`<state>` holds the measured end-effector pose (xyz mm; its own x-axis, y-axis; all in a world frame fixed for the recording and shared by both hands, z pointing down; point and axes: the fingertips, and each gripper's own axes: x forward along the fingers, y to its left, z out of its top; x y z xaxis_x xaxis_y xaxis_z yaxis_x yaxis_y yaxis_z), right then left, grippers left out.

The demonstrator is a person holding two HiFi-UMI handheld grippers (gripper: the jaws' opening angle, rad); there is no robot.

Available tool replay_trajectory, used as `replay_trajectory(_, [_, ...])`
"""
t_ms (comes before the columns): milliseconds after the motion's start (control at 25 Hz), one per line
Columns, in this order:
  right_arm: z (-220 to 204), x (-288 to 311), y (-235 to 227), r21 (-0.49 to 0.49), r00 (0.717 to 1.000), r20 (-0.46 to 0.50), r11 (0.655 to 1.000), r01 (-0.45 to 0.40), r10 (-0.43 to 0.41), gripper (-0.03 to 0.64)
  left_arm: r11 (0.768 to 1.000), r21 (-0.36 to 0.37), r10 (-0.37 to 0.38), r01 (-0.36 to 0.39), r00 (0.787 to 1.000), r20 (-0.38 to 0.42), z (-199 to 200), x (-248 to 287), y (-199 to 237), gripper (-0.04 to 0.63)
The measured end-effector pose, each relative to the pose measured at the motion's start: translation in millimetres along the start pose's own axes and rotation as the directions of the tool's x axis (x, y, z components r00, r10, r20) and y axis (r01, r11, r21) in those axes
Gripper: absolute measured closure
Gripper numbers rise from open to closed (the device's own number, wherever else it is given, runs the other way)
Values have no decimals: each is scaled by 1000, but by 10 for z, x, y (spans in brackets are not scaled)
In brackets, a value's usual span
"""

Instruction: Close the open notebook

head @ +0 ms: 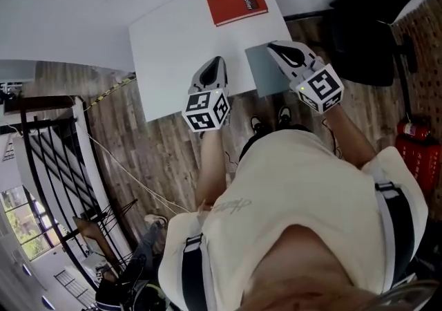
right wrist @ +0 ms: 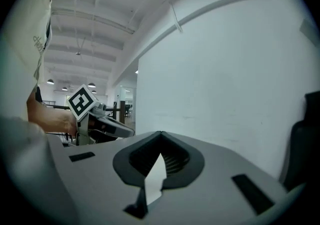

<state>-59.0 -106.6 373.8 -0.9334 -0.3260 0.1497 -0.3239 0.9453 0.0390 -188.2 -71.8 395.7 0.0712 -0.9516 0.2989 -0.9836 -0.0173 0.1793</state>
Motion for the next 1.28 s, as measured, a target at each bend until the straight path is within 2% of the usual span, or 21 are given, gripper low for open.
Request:
replay_trajectory(120, [387,-39,-85,-72,998,57,997,37,-33,611,1000,10,26,-26,998,49,240,-47,79,572])
replay_trajectory(320, [666,9,-211,-143,994,109,989,42,-27,611,999,26,33,-36,992,121,598,13,107,572])
replay_trajectory(480, [911,34,-350,-122,989,146,992,43,-25,611,993,106,33,-50,988,154,914,35,80,572])
replay_trajectory(600, [1100,54,-460,-150,984,168,986,77,-51,611,990,126,35,-60,982,187,1127,24,126,572])
replay_trajectory(760, [1252,70,-569,-141,978,191,984,107,-79,611,987,147,27,-62,974,226,1333,9,122,571])
replay_trajectory(880, [1300,114,-564,-157,977,200,981,111,-78,611,985,168,4,-44,972,234,1405,18,81,571])
replay_trajectory(1000, [1309,153,-556,-156,977,196,982,111,-80,611,978,200,8,-58,971,240,1412,24,75,571])
replay_trajectory(1280, [1011,258,-498,-99,988,126,990,97,-85,611,981,187,11,-47,982,188,1097,135,220,571])
